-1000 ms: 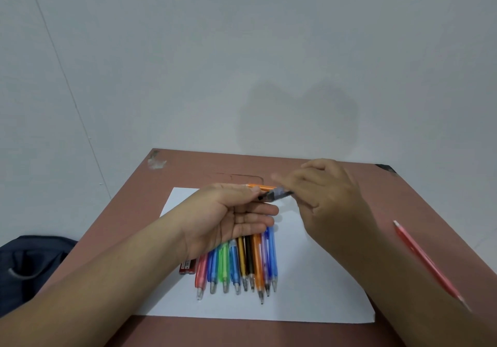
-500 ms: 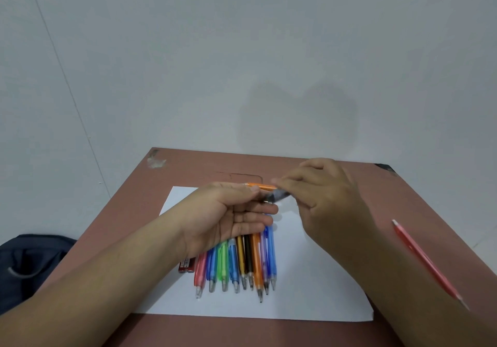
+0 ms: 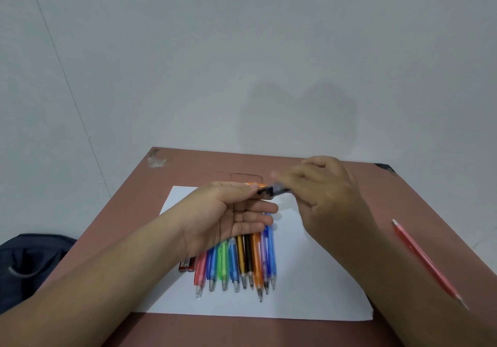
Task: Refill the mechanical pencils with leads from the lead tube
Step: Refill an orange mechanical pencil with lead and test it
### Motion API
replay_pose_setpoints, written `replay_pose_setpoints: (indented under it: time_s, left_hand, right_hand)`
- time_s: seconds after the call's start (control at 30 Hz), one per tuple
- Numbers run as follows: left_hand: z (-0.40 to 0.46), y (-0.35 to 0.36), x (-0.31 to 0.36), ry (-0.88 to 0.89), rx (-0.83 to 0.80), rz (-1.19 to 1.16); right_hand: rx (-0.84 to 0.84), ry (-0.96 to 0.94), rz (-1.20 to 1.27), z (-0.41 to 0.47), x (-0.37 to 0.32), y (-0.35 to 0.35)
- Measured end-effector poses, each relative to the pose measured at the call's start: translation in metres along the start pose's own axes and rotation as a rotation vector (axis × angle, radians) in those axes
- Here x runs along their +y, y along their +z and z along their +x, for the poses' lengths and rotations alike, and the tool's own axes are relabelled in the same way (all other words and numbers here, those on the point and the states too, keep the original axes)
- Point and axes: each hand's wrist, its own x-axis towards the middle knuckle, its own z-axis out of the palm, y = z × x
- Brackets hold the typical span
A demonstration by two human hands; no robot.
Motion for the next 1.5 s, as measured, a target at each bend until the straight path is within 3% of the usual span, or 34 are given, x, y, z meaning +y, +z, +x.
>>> replay_pose_setpoints:
  time_s: [0.53,0.67,0.77,0.93,1.5]
  left_hand:
    - [-0.0010,0.0012,0.0001,0.002,0.012,0.007]
    - [-0.0012,0.0015,0.0006,0.002,0.001,0.009]
    - [-0.0014,0.0016,0.0004,0.002,0.014,-0.004]
    - [-0.0020,0.0014,0.0003,0.006,0.009,0.006]
    - [-0.0004,0.0036,0.0001,-0.001,0.036,0.001]
  right_hand:
    - [-0.012,0.038,-0.005,0.0018,-0.0038,-0.0012]
    - [-0.044,-0.058,0.020,0.0007,0.0000,0.0007]
    - [-0.005,0.011,0.017,0.0030,-0.0075,-0.0008]
    - [-0.035,-0.042,0.027,0.0010,-0.0015,0.0016]
    - [-0.075,0.031,0.074,0.0003,0.0013,0.0030]
